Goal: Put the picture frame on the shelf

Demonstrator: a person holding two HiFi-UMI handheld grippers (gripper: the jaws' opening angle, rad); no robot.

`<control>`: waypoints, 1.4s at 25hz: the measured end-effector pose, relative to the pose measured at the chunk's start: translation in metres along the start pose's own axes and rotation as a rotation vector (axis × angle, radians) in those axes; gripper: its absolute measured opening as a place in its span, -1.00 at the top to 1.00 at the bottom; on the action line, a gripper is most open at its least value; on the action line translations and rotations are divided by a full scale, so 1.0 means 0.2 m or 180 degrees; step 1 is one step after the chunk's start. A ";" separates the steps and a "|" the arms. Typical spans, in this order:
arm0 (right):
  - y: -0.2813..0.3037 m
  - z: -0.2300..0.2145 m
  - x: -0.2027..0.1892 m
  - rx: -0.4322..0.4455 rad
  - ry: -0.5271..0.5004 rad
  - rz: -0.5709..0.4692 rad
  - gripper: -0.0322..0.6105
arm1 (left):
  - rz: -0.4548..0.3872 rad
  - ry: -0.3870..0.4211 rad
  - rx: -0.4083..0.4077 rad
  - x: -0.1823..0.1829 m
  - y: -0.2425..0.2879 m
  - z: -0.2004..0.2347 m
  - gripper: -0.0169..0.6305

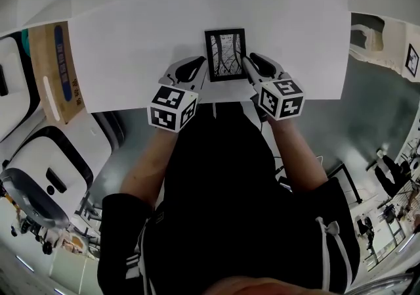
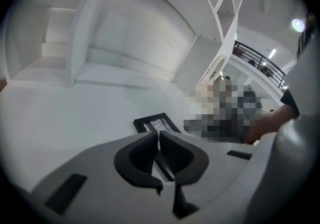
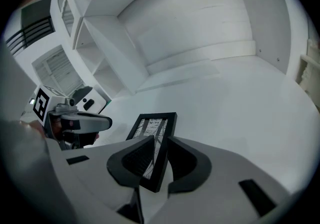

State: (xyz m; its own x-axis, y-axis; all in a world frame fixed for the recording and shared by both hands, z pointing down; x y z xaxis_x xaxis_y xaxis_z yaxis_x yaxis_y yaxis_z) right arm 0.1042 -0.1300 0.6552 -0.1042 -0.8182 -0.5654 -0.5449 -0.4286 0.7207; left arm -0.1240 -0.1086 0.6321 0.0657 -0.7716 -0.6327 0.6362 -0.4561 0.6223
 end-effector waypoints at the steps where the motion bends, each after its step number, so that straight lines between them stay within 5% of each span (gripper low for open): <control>1: 0.01 0.00 0.00 -0.0009 0.0001 0.0026 0.66 | 0.0027 -0.0006 -0.0012 0.00 0.01 0.01 0.92; 8: 0.07 0.00 -0.02 -0.0091 -0.0066 0.0210 0.50 | 0.0113 -0.0035 -0.0021 -0.03 0.05 0.02 0.92; 26: 0.13 0.00 -0.05 -0.0081 -0.0207 0.0415 0.53 | 0.0100 -0.0174 -0.0022 -0.06 0.02 0.03 0.92; 35: 0.11 -0.03 -0.06 0.0044 0.0117 0.0377 0.64 | 0.0088 -0.0195 -0.0010 -0.07 -0.02 0.00 0.92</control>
State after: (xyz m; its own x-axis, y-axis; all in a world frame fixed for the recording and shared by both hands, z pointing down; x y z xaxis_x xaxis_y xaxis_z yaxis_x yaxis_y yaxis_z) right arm 0.0987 -0.1322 0.6809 -0.1380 -0.8764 -0.4613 -0.5420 -0.3230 0.7758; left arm -0.1280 -0.0963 0.6391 0.0360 -0.8096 -0.5859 0.6373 -0.4330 0.6375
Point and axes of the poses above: the fingertips, and each gripper's own axes: y forward along the fingers, z to its left, x out of its top, the point moved 10 cm from there along -y, backward along the fingers, and after that the axes turned 3 degrees about -x, right-handed, at the moved point
